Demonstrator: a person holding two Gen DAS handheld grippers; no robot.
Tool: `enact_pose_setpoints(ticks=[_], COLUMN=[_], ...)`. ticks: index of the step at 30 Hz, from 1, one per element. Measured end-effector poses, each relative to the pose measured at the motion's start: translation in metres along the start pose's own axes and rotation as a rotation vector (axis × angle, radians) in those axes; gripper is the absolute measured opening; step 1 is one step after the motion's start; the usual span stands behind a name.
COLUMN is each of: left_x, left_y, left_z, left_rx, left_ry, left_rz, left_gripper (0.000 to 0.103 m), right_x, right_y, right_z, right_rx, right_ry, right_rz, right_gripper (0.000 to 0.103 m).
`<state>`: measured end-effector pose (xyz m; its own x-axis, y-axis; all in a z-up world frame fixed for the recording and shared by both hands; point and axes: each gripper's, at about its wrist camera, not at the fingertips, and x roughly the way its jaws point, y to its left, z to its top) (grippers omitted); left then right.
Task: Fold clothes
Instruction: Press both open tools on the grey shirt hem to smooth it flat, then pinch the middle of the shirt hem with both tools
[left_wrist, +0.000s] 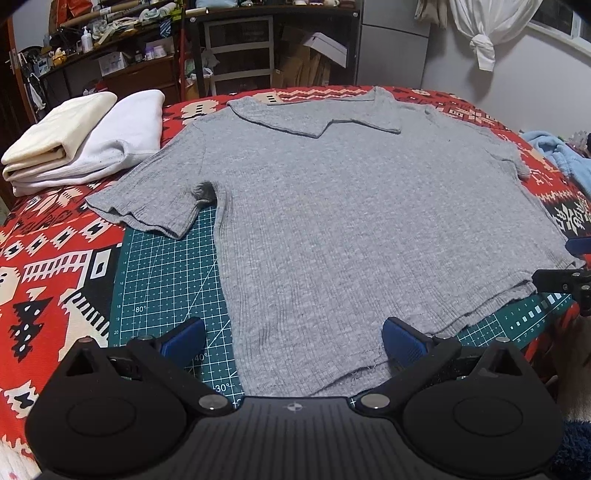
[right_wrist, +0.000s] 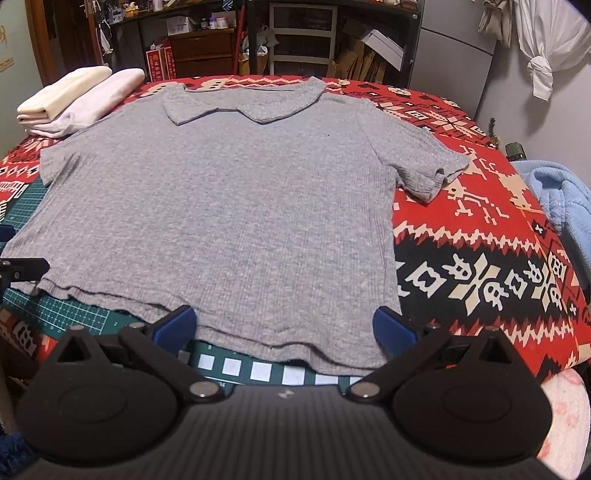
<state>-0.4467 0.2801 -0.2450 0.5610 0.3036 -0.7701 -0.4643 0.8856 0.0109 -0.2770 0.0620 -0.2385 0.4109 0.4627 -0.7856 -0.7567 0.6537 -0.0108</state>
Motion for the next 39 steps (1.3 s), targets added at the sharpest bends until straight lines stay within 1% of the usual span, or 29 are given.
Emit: enact_pose_setpoints(ticks=[4, 9, 10, 12, 16, 18, 20, 22, 23, 24, 25, 26, 27, 28, 30, 32, 33, 34, 36, 37, 38, 39], left_x=[0.0, -0.001, -0.002, -0.006, -0.023, -0.029, -0.035, -0.036, -0.035, -0.034, -0.032, -0.03, -0.028, -0.027, -0.025, -0.022, -0.021, -0.021, -0.023, -0.025, -0.027, -0.028], left_y=[0.0, 0.0, 0.002, 0.009, 0.033, 0.047, 0.062, 0.072, 0.075, 0.079, 0.08, 0.082, 0.083, 0.084, 0.086, 0.09, 0.091, 0.088, 0.081, 0.074, 0.067, 0.062], left_z=[-0.001, 0.002, 0.003, 0.007, 0.019, 0.025, 0.031, 0.034, 0.032, 0.031, 0.029, 0.026, 0.022, 0.018, 0.012, 0.007, 0.006, 0.006, 0.006, 0.006, 0.006, 0.005], left_rx=[0.0, -0.003, -0.014, -0.055, -0.165, -0.214, -0.263, -0.291, -0.298, -0.305, -0.315, -0.326, -0.335, -0.342, -0.363, -0.391, -0.4, -0.373, -0.316, -0.263, -0.208, -0.167], left_ry=[-0.005, 0.007, 0.012, 0.012, 0.001, 0.016, 0.032, 0.06, 0.079, 0.098, 0.118, 0.142, 0.159, 0.168, 0.175, 0.178, 0.182, 0.181, 0.177, 0.174, 0.172, 0.171], left_rz=[0.0, -0.005, -0.008, -0.026, -0.084, -0.117, -0.149, -0.171, -0.183, -0.195, -0.209, -0.224, -0.237, -0.246, -0.246, -0.248, -0.247, -0.239, -0.222, -0.207, -0.191, -0.176], left_gripper=[0.103, 0.103, 0.101, 0.098, 0.097, 0.097, 0.09, 0.081, 0.079, 0.072, 0.063, 0.06, 0.056, 0.048, 0.039, 0.034, 0.027, 0.02, 0.018, 0.018, 0.018, 0.018], right_x=[0.0, 0.0, 0.0, -0.004, -0.024, -0.034, -0.042, -0.047, -0.048, -0.049, -0.05, -0.05, -0.05, -0.05, -0.048, -0.044, -0.043, -0.041, -0.038, -0.036, -0.034, -0.032], right_y=[0.001, -0.001, -0.001, -0.005, -0.017, -0.026, -0.037, -0.049, -0.054, -0.06, -0.065, -0.07, -0.075, -0.079, -0.085, -0.09, -0.091, -0.091, -0.09, -0.088, -0.085, -0.083], right_z=[-0.003, 0.0, 0.001, 0.005, 0.016, 0.022, 0.027, 0.028, 0.027, 0.025, 0.023, 0.02, 0.017, 0.014, 0.009, 0.004, 0.002, -0.001, -0.004, -0.005, -0.007, -0.01], right_rx=[-0.005, -0.003, -0.002, 0.008, 0.03, 0.027, 0.034, 0.046, 0.052, 0.063, 0.076, 0.089, 0.103, 0.115, 0.139, 0.158, 0.163, 0.167, 0.159, 0.147, 0.133, 0.119], right_ry=[-0.013, -0.001, 0.005, -0.004, -0.071, -0.091, -0.104, -0.101, -0.094, -0.083, -0.071, -0.063, -0.053, -0.042, -0.03, -0.02, -0.016, -0.013, -0.001, 0.011, 0.026, 0.041], right_rz=[-0.003, 0.009, 0.014, 0.035, 0.068, 0.086, 0.107, 0.113, 0.115, 0.118, 0.122, 0.127, 0.133, 0.139, 0.135, 0.12, 0.108, 0.095, 0.086, 0.085, 0.079, 0.072], right_gripper=[0.103, 0.103, 0.103, 0.103, 0.103, 0.102, 0.102, 0.1, 0.094, 0.087, 0.084, 0.079, 0.072, 0.067, 0.051, 0.04, 0.039, 0.039, 0.038, 0.038, 0.035, 0.028])
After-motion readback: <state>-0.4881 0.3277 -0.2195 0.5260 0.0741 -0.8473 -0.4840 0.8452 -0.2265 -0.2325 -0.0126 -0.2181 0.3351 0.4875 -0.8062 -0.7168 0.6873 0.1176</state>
